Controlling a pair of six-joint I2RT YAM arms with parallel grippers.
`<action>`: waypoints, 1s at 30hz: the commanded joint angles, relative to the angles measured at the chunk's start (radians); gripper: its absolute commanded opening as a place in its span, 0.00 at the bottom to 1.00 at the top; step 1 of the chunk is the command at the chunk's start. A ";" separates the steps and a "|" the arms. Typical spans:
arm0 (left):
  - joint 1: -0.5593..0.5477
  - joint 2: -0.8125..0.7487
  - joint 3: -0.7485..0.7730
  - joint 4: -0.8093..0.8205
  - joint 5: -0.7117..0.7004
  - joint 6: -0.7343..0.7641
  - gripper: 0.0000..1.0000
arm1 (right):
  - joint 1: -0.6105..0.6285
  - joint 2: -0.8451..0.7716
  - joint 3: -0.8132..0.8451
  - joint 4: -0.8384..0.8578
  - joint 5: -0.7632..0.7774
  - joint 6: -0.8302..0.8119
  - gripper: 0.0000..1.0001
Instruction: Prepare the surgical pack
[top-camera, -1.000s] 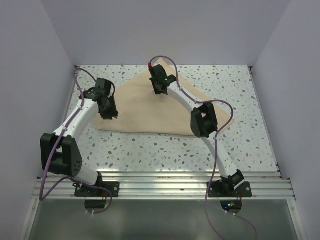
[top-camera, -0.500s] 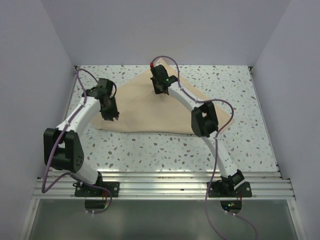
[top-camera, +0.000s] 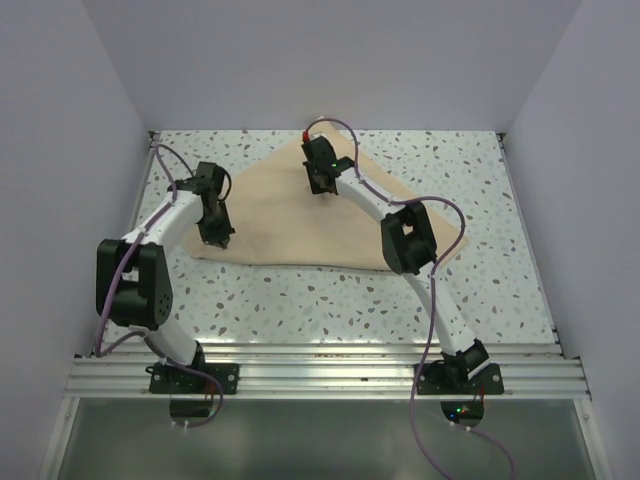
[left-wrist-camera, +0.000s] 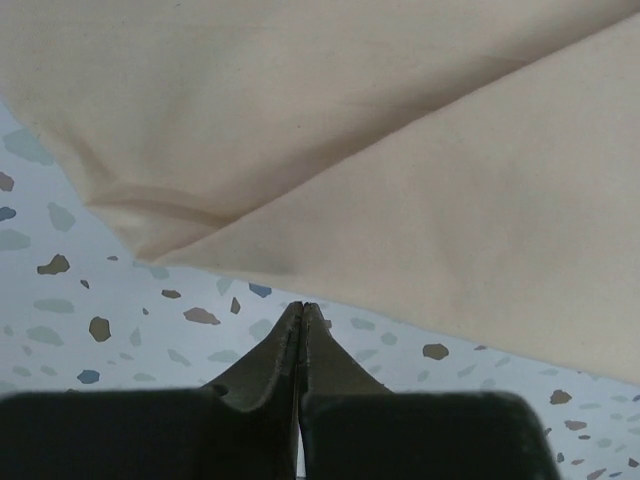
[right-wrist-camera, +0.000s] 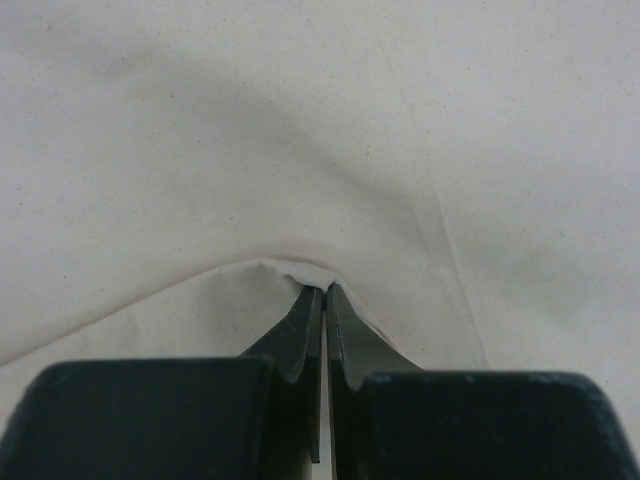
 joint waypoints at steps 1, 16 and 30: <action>0.029 0.062 -0.010 0.053 -0.022 -0.012 0.00 | -0.014 -0.041 0.015 0.020 0.016 0.012 0.00; 0.159 0.258 0.065 0.043 -0.128 -0.005 0.00 | -0.051 -0.040 0.038 -0.023 -0.058 0.022 0.07; 0.152 -0.011 -0.066 0.147 0.288 0.055 0.11 | -0.209 -0.421 -0.190 -0.291 -0.336 0.191 0.71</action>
